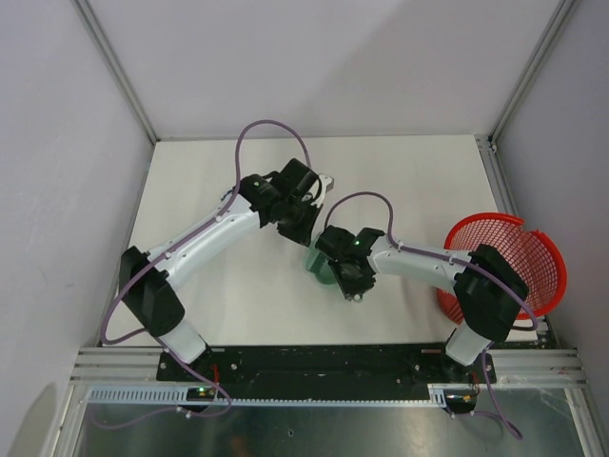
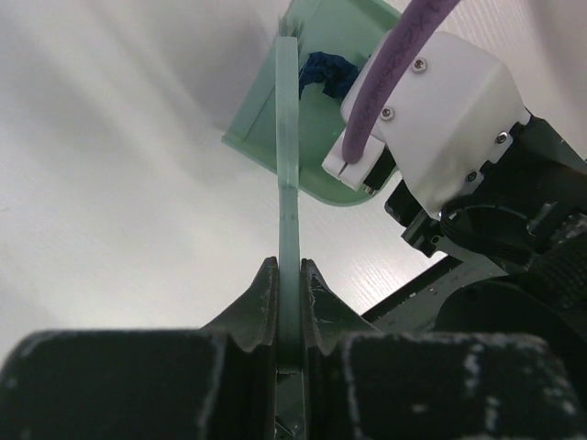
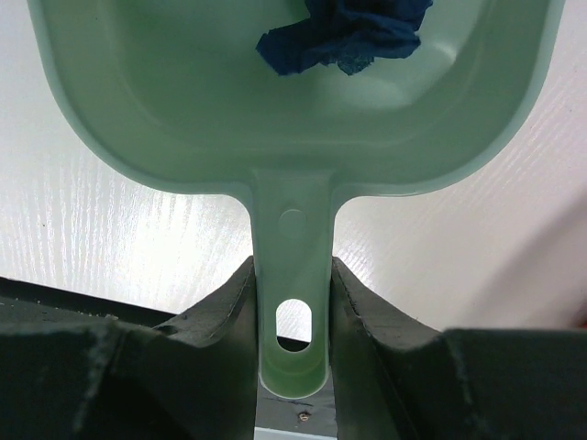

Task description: Sweep away the paper scraps from the table

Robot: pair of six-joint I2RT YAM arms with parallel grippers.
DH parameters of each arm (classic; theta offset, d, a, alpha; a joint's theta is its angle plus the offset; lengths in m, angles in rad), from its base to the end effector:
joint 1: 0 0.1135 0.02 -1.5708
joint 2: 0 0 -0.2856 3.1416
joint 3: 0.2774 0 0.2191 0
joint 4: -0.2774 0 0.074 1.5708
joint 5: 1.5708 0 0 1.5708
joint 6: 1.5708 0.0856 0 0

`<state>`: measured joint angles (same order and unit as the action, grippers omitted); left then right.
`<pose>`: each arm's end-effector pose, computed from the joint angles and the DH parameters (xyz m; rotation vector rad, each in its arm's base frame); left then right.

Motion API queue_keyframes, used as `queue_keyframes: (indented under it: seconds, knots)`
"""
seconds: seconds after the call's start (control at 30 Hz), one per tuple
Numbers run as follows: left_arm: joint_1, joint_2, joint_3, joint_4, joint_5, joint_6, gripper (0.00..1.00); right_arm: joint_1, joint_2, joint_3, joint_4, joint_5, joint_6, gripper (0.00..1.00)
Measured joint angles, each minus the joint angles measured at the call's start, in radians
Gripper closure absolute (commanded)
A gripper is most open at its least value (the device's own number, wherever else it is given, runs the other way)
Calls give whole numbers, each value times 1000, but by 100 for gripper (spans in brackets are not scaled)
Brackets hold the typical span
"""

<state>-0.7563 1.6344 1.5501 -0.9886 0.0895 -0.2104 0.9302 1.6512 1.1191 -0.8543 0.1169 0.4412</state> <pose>0.2342 -0.2315 0.3006 0.7602 2.6010 -0.4276 0.1778 0.2218 0.1867 -0.6927 2.8418 0.0388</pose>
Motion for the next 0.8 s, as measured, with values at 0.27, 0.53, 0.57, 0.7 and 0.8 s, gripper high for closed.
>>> queue_keyframes:
  seconds: [0.27,0.53,0.57,0.7,0.8]
  knots:
    - [-1,-60,0,-38,-50,-46,100,52,-16,0,-5,63,30,100]
    - [-1,-151,0,-92,-165,-79,100,81,-54,0,-7,112,47,100]
    - [-1,-171,-2,-95,-186,-81,100,82,-60,0,-8,115,51,100]
    - [-1,-275,-41,-98,-280,-100,100,84,-86,0,-8,123,65,100]
    - [3,-366,-91,-98,-354,-114,100,88,-109,3,-17,129,77,100]
